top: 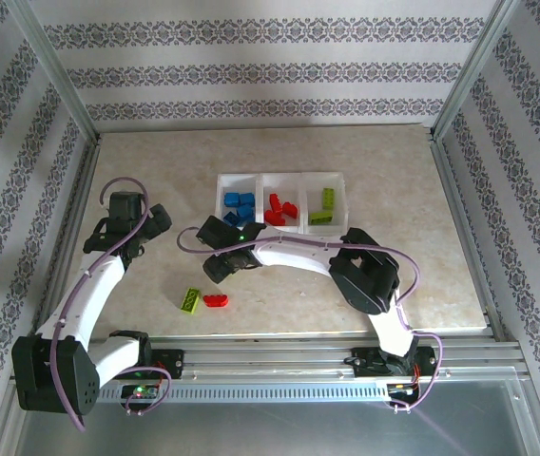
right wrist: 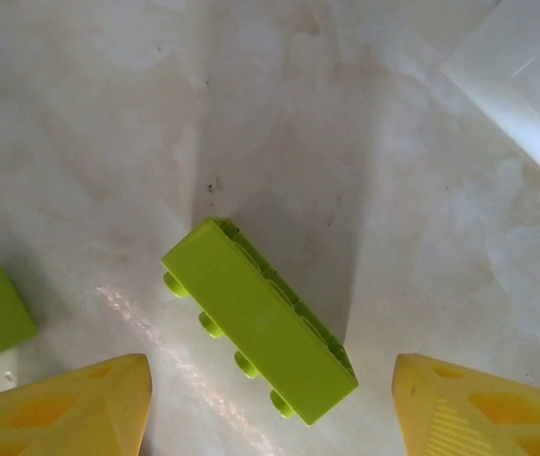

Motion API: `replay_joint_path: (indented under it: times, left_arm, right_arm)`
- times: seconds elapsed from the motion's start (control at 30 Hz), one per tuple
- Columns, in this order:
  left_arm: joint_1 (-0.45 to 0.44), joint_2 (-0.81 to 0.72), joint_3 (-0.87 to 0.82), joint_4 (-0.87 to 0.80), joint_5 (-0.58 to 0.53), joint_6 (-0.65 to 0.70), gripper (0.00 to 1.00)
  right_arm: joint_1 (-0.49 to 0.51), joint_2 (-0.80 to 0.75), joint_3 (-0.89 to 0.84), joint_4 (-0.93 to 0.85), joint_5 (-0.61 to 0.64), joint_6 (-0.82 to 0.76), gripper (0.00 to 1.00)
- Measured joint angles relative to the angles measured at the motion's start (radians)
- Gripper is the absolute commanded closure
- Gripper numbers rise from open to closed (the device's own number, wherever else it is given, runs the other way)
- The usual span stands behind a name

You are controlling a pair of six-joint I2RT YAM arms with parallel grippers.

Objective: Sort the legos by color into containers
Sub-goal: Pick up the lego from the center of the table.

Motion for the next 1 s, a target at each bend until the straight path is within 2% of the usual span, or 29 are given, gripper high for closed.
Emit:
replay_joint_path:
  times: [0.47,0.67,0.83,1.0]
  left_arm:
    - [0.007,0.0,0.0,0.0,0.024,-0.001,0.0]
    - [0.012,0.0,-0.001,0.0,0.031,-0.001,0.0]
    - [0.013,0.0,-0.002,0.0,0.042,-0.001,0.0]
    - [0.013,0.0,-0.002,0.0,0.046,-0.001,0.0]
  right_arm:
    - [0.0,0.091,0.053,-0.023,-0.039,-0.027,0.38]
    - [0.0,0.12,0.068,-0.023,-0.049,-0.029,0.5]
    - [-0.005,0.126,0.072,-0.022,-0.055,-0.023,0.68]
    - [-0.012,0.12,0.063,-0.01,-0.063,-0.014,0.75]
